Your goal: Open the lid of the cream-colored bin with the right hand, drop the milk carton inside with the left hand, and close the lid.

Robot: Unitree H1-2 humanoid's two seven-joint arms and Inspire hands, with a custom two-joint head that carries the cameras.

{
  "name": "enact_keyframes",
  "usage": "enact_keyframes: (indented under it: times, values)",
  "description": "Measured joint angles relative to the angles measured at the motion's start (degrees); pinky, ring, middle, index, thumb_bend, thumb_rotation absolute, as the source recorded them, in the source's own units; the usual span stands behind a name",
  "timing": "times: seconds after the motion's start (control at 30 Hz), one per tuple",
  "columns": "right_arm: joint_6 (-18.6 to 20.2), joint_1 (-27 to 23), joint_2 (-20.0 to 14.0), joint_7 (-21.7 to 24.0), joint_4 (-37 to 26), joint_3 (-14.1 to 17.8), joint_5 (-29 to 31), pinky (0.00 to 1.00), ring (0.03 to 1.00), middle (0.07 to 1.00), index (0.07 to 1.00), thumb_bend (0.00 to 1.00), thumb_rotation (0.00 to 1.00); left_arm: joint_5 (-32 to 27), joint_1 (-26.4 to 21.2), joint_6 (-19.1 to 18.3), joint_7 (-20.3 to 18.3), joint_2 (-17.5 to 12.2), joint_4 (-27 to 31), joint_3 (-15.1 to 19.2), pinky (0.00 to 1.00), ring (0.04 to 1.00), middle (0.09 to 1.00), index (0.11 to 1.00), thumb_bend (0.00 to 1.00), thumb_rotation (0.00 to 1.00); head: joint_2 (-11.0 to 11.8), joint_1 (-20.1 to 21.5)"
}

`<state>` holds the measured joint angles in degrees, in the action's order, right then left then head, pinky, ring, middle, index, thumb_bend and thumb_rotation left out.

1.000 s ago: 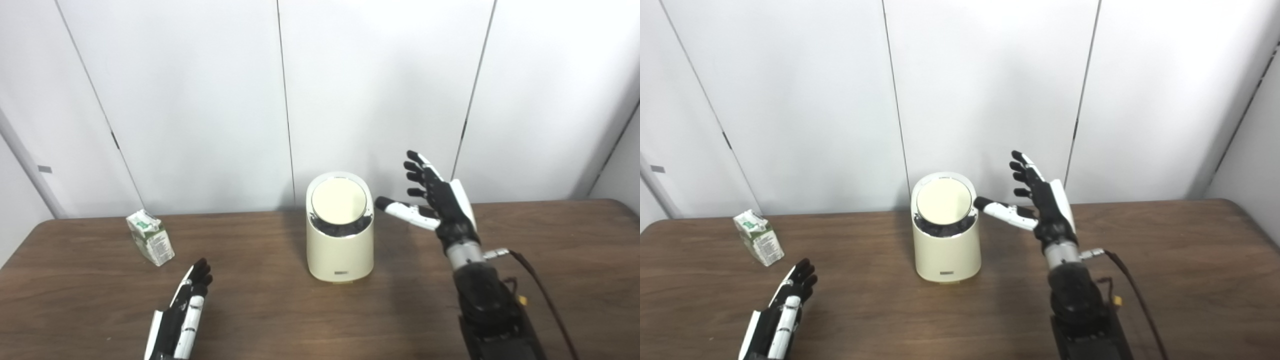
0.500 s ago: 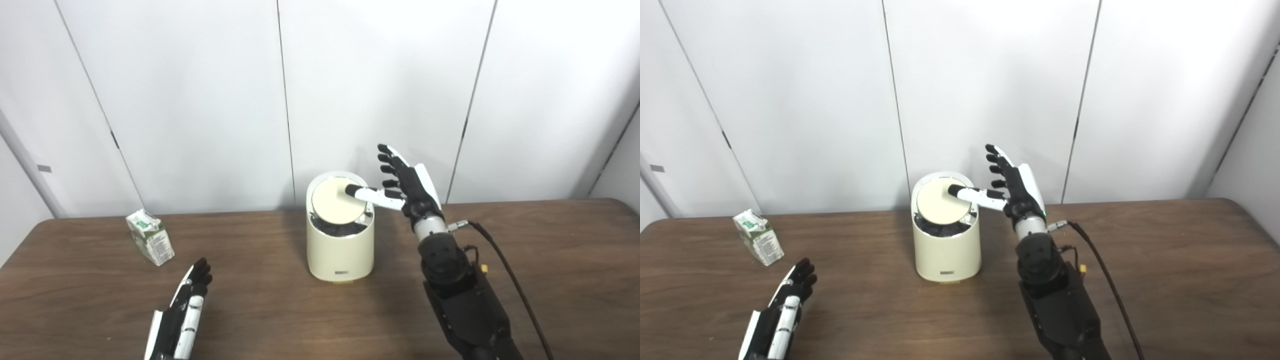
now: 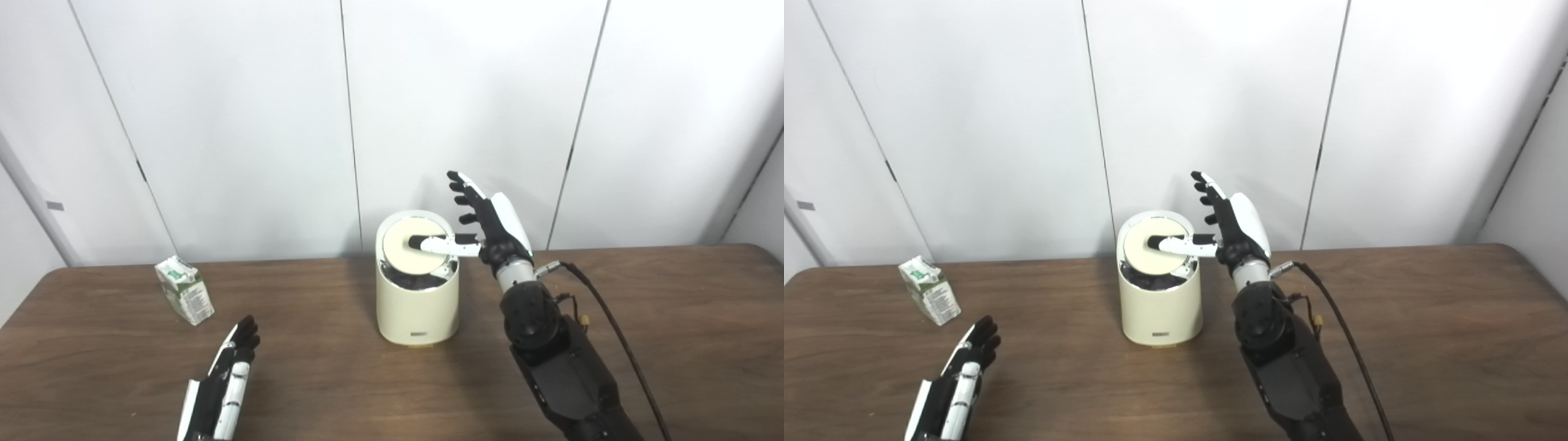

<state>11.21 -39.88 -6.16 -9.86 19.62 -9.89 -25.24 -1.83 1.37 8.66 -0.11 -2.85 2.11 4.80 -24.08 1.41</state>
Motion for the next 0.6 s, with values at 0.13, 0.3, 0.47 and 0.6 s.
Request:
enact_keyframes:
  times: [0.13,0.3,0.47,0.6]
  values:
    - [-0.1,0.1,-1.09,0.45,-0.02,-0.2,-0.55,0.75,0.855,0.887,0.901,0.89,0.36,0.0,0.0,0.0,0.0,0.03,0.0,0.01,0.97,0.931,0.935,0.95,0.37,0.84,0.0,0.0]
    - [-1.52,0.86,-2.25,0.35,-0.02,-1.14,-1.8,0.78,0.867,0.891,0.902,0.89,0.32,-0.05,-0.03,0.01,0.0,0.04,-0.06,0.04,0.97,0.932,0.937,0.946,0.39,0.84,-0.35,0.18]
    - [-3.59,0.88,-3.36,-0.64,-0.25,-3.08,-4.85,0.79,0.867,0.891,0.899,0.91,0.31,-0.32,-0.19,0.31,-0.05,0.1,-0.35,0.17,0.96,0.929,0.936,0.949,0.38,0.83,-0.44,0.18]
    - [-4.94,0.87,-4.47,-1.59,-0.51,-4.99,-7.75,0.83,0.878,0.889,0.9,0.91,0.3,-0.41,-0.19,1.0,-0.07,0.1,-0.44,0.19,0.95,0.926,0.933,0.946,0.39,0.84,-0.61,0.26]
